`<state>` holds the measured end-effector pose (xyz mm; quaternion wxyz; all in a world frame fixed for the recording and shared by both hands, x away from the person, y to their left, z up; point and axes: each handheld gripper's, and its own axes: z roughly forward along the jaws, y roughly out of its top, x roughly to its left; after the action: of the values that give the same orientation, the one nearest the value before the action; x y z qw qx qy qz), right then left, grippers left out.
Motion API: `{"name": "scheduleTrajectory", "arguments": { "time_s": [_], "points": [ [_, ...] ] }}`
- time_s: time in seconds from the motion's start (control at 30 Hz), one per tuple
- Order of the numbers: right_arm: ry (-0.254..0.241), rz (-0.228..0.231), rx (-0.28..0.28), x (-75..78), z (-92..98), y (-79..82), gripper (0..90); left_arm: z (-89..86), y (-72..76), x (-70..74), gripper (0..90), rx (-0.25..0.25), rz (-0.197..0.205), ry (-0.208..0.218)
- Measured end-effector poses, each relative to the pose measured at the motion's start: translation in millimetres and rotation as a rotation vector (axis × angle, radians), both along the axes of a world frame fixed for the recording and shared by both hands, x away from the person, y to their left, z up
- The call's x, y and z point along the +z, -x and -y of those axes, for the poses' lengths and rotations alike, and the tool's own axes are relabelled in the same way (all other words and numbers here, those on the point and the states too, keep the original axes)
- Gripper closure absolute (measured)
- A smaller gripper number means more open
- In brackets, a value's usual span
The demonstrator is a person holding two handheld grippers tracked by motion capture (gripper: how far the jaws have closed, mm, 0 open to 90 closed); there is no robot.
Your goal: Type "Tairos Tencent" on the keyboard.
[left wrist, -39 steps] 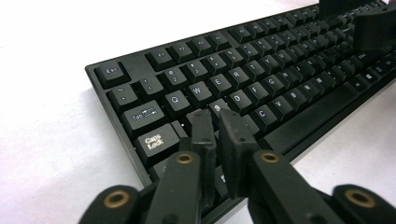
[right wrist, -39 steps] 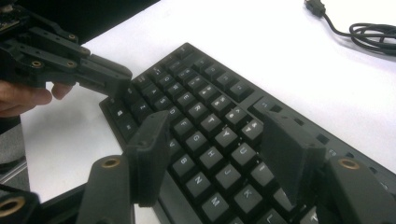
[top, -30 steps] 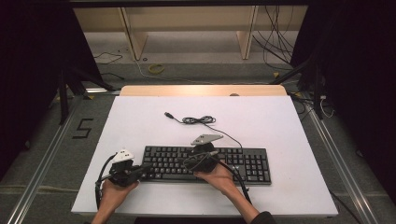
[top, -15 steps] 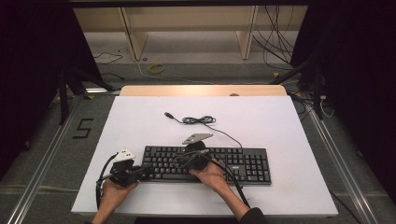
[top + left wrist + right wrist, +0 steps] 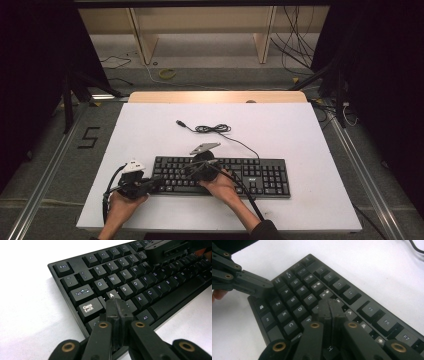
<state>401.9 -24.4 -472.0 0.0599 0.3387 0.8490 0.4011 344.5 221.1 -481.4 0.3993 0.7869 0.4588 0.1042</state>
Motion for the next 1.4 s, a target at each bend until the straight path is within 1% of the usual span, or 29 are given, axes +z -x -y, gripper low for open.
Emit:
{"name": "scheduleTrajectory", "arguments": {
  "time_s": [0.37, 0.6, 0.7, 0.73, 0.77, 0.8, 0.9, 1.03, 1.27, 1.4],
  "points": [
    [0.015, -0.015, -0.011, -4.5, -1.5, -2.6, 90.0, 0.0, -0.4, -0.1, 89.0, 0.001, -0.005, 0.001],
    [0.017, -0.02, -0.012, -4.4, -1.8, -3.0, 90.0, 0.2, -0.8, -0.4, 89.0, 0.002, -0.01, 0.003],
    [0.018, -0.023, -0.014, -4.4, -1.9, -2.9, 90.0, 0.8, -1.3, -1.4, 89.1, 0.0, -0.021, -0.005],
    [0.019, -0.02, -0.009, -5.0, -2.1, -3.1, 90.0, 1.2, -1.3, -2.0, 89.1, -0.001, -0.021, -0.001],
    [0.028, -0.024, -0.008, -5.6, -2.4, -2.9, 90.0, 1.5, -1.4, -1.8, 89.1, -0.003, -0.023, -0.002],
    [0.028, -0.022, -0.009, -6.6, -2.8, -2.7, 90.0, 2.5, -1.3, -1.6, 89.1, -0.009, -0.019, -0.016],
    [0.032, -0.018, -0.01, -7.0, -3.6, -2.2, 90.0, 3.5, -1.0, -1.2, 89.1, -0.007, -0.018, -0.025],
    [0.037, -0.011, -0.01, -6.9, -4.3, -1.4, 90.0, 3.2, -1.2, -1.4, 89.1, -0.004, -0.023, -0.017],
    [0.034, -0.017, -0.012, -6.8, -4.2, -1.4, 90.0, 2.6, -1.5, -1.4, 89.1, -0.006, -0.026, -0.015],
    [0.029, -0.021, -0.019, -6.6, -3.9, -1.4, 90.0, 2.1, -1.4, -2.2, 89.0, -0.009, -0.019, -0.007]
  ]
}}
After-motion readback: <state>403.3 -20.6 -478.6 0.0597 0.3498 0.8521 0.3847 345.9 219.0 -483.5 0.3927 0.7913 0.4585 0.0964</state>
